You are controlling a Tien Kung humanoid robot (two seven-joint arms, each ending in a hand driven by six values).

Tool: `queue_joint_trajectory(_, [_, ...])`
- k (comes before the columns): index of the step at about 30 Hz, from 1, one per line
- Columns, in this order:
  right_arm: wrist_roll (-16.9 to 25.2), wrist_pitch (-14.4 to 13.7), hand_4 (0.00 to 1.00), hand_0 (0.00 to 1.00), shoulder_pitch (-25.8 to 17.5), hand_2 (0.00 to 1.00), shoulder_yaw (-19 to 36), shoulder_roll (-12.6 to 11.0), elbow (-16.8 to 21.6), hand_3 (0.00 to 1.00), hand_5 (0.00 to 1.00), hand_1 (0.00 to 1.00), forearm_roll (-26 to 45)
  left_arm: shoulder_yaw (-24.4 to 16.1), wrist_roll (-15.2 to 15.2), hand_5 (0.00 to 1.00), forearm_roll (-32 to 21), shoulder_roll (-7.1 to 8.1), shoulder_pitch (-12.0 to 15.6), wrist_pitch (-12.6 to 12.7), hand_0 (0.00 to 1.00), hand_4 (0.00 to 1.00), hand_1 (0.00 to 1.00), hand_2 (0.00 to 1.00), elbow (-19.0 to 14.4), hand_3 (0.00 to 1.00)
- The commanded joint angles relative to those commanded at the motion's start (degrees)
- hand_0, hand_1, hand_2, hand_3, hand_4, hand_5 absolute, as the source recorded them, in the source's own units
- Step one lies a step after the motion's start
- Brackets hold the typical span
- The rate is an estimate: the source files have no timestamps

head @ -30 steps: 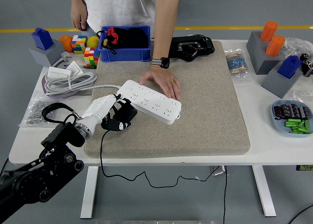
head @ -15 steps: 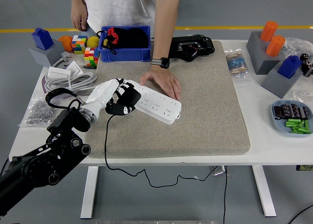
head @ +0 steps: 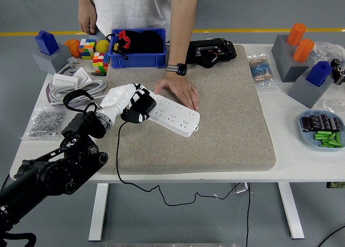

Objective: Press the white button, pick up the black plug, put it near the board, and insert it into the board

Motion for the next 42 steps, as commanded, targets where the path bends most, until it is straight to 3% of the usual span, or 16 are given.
queue_joint_trajectory(9, [-0.01,-0.01,0.654,0.592,0.15,0.506,-0.42,-0.29,-0.04,0.529,0.333,0.498,0.12,0.25,0.83,0.002,0.6,-0.2,-0.54,-0.23,0.15,0.615,0.238,0.353,1.69,0.582])
queue_joint_trajectory(23, [0.02,-0.01,0.652,0.594,0.02,0.506,-0.94,-0.36,0.0,0.529,0.332,0.498,0.29,1.64,2.02,0.002,0.53,-0.56,-0.51,-0.75,0.145,0.62,0.239,0.353,0.86,0.582])
queue_joint_trajectory(33, [0.02,-0.01,0.651,0.592,-0.05,0.509,-0.85,-0.35,-0.03,0.53,0.331,0.497,0.33,1.76,6.16,0.002,2.83,-0.79,-1.29,-0.61,0.12,0.624,0.235,0.351,1.05,0.583])
queue_joint_trajectory(42, [0.06,-0.03,0.651,0.594,-0.18,0.51,-0.59,-0.34,-0.01,0.529,0.33,0.497,0.27,1.77,7.98,0.002,3.16,-0.96,-1.77,-1.82,0.111,0.627,0.231,0.349,0.67,0.582])
